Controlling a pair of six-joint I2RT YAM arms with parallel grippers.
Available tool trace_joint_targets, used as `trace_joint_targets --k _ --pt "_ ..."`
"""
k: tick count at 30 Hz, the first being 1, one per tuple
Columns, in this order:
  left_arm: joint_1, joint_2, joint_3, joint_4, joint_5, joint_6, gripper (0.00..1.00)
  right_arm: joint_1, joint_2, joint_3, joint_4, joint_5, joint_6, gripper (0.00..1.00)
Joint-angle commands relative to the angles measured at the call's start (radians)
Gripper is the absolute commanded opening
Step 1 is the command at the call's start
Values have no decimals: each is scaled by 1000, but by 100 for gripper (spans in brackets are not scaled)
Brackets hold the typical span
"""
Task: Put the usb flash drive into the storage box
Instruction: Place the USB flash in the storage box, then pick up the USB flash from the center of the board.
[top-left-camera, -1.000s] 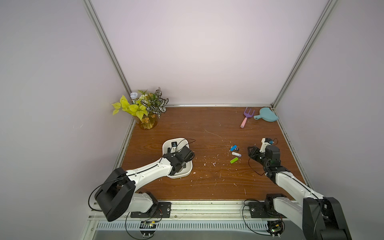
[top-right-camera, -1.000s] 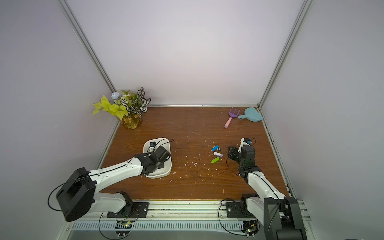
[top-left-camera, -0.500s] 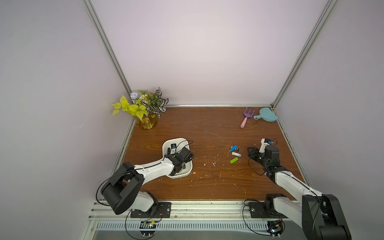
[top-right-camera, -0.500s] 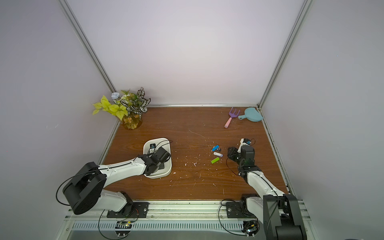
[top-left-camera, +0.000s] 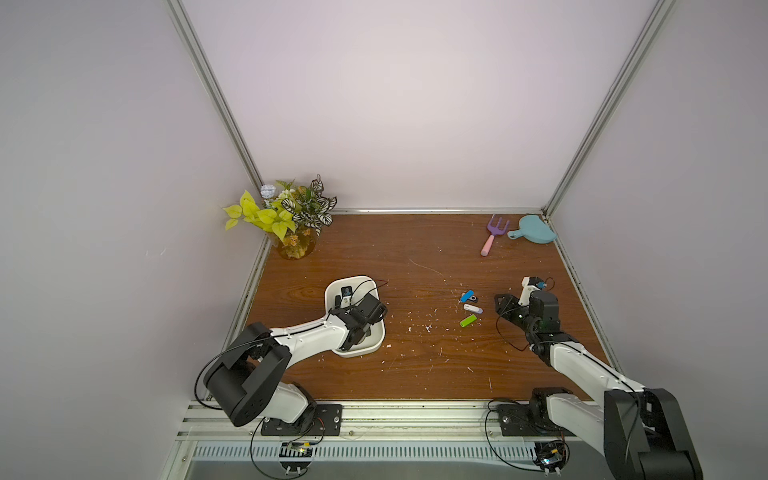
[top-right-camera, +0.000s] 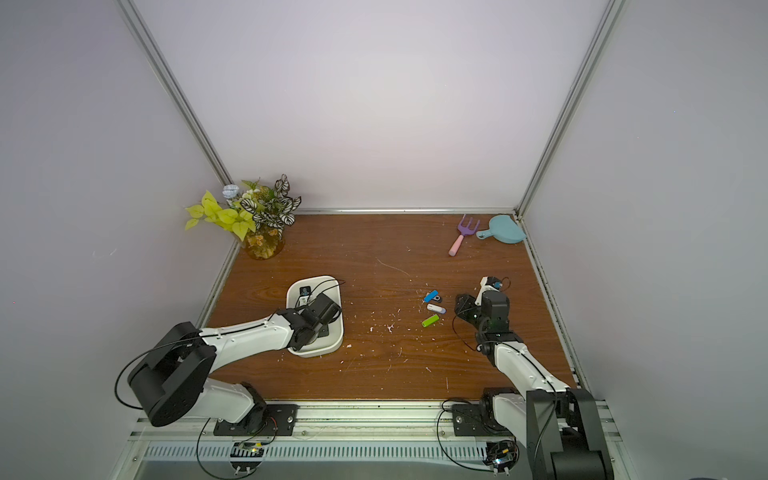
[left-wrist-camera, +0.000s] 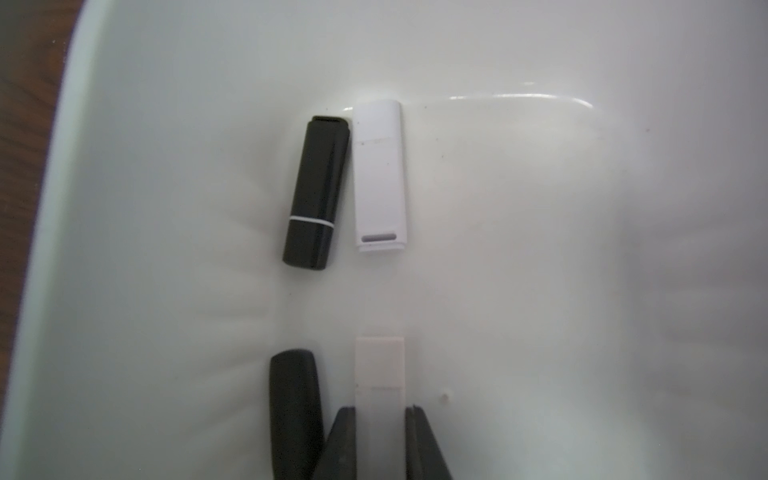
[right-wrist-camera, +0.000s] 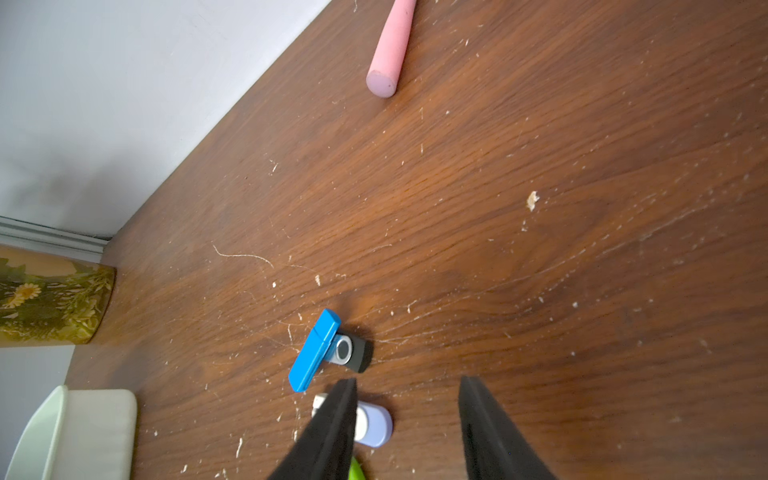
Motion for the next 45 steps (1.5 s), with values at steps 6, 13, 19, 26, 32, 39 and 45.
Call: trace_joint_targets --k 6,13,19,26,32,39,45 --pt "14 -26 24 -72 5 28 25 -5 17 -3 41 -26 10 46" --pt "14 -144 126 -141 86 87 33 -4 19 -3 42 -24 10 46" --pt "14 -361 200 -191 211 207 55 7 19 7 13 -5 5 55" --pt "14 -515 224 -329 176 331 59 88 89 107 -121 24 -10 59" --pt "14 -555 187 -321 182 342 59 183 187 213 -177 65 -48 60" --pt "14 -547 172 -301 188 349 59 265 358 390 -284 89 -60 57" --pt "14 -561 164 -296 184 349 59 309 454 460 -309 131 -51 54"
